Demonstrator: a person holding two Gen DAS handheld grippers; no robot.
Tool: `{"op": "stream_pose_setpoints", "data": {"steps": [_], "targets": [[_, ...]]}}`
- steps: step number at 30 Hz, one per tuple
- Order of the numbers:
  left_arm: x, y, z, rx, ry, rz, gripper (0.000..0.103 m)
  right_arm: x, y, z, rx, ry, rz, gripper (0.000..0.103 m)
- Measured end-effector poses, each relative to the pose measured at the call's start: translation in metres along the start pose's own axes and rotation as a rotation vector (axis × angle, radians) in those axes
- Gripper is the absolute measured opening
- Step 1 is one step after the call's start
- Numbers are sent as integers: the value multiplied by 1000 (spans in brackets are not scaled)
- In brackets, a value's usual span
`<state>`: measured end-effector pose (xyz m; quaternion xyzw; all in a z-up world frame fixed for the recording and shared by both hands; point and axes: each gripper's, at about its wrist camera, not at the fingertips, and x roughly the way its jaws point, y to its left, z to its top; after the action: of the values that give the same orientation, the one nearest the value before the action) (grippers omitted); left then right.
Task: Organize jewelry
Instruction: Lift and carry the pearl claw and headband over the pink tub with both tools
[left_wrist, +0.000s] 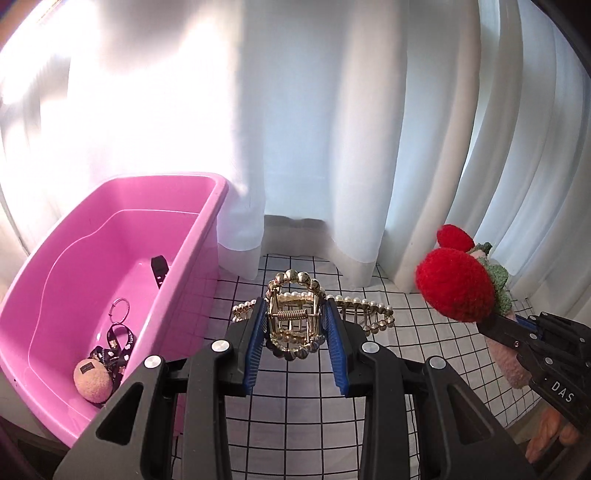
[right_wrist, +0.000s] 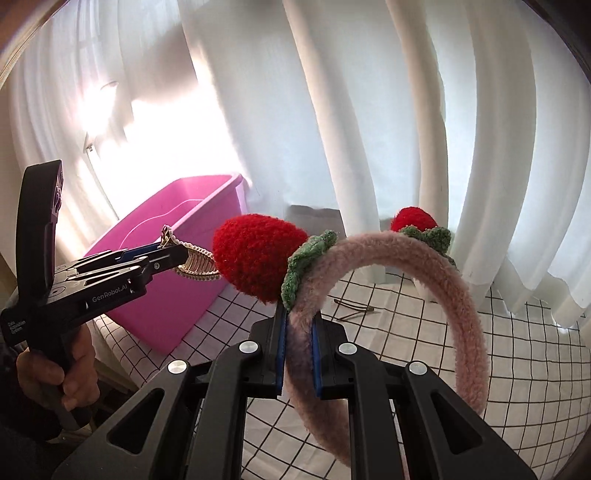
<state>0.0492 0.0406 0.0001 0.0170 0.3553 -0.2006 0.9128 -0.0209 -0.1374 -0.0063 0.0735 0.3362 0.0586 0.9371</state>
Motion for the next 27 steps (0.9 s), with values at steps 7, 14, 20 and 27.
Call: {"op": "stream_pose_setpoints", "data": {"steps": [7, 14, 20, 27], "targets": [[-36, 57, 24, -66, -94, 78, 31, 9, 51, 42, -108, -55, 79, 11], [-46, 125, 31, -143, -112, 206, 31, 37, 117, 76, -251, -73, 167, 11], [-47, 179, 31, -211, -93, 302, 31, 78, 164, 102, -339, -42, 236, 11], [-37, 221, 24, -257, -57, 368, 31, 129, 215, 112, -453, 31, 267, 11]]}}
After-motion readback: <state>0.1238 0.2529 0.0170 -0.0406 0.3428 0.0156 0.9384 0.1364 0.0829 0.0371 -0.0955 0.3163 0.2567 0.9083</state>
